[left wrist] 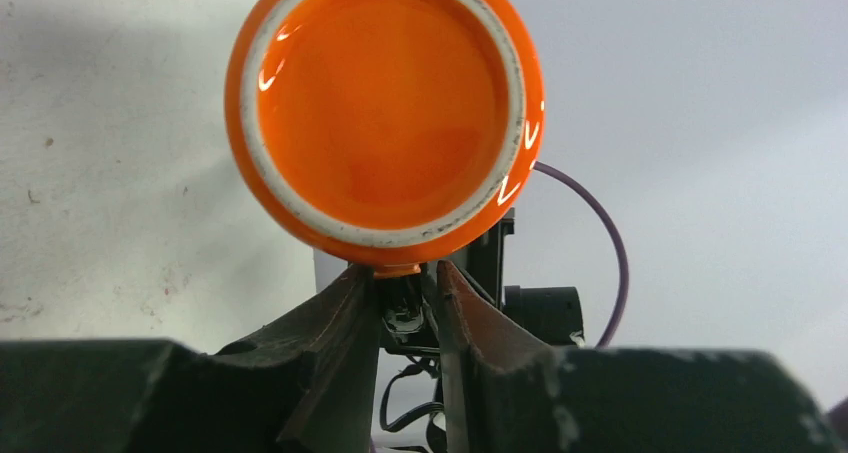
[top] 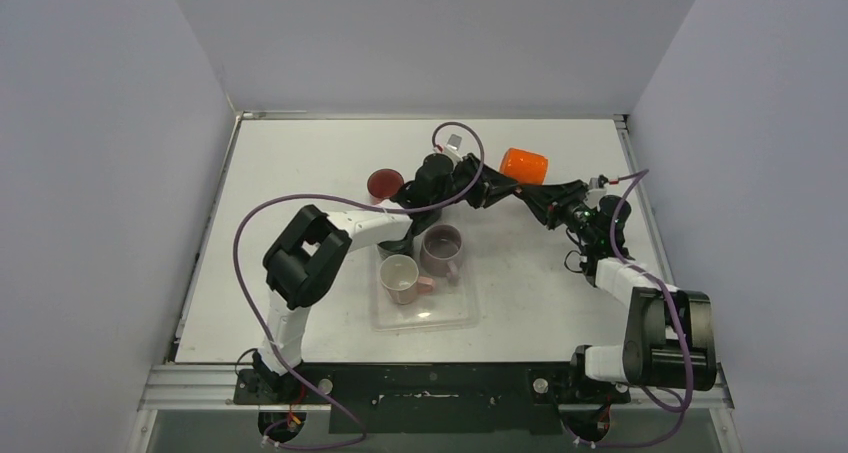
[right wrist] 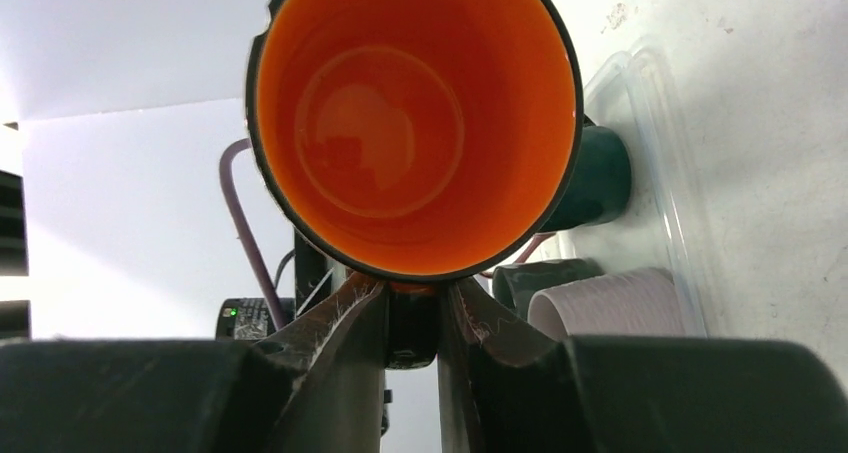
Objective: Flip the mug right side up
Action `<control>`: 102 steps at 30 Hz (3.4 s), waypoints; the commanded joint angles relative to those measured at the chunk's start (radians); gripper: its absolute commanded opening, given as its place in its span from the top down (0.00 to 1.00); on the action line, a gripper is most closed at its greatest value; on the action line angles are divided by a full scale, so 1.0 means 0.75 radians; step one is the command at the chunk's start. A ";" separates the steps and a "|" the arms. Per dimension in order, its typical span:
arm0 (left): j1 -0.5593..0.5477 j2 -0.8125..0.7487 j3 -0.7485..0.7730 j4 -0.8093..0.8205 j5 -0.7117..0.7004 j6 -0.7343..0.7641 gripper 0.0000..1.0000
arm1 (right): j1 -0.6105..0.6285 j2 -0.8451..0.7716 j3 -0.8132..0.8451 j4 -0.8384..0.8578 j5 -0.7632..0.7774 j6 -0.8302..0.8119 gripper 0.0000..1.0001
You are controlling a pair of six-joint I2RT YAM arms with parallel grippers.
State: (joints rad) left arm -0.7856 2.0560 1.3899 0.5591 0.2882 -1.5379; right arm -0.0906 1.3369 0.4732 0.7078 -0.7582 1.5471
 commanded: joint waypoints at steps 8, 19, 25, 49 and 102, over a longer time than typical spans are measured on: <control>0.018 -0.333 0.144 -0.649 -0.082 0.677 0.31 | 0.026 -0.258 0.296 -0.515 0.230 -0.661 0.95; 0.120 -0.710 -0.037 -1.098 -0.534 1.091 0.24 | 0.339 -0.413 0.427 -1.168 0.565 -1.186 0.95; 0.212 -0.978 -0.236 -1.168 -0.747 1.167 0.22 | 0.619 -0.611 0.328 -1.375 0.826 -1.347 0.95; 0.536 -1.285 -0.469 -1.273 -0.758 1.141 0.20 | 1.604 -0.561 0.381 -1.699 1.205 -1.404 0.95; 0.656 -1.806 -0.394 -1.726 -0.847 1.328 0.04 | 1.369 -0.658 0.543 -1.708 1.949 -1.507 0.00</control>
State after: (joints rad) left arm -0.2989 0.7670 1.0840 -0.7376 -0.3023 -0.6083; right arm 1.0969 0.8196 0.8246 -0.5083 0.6086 0.4660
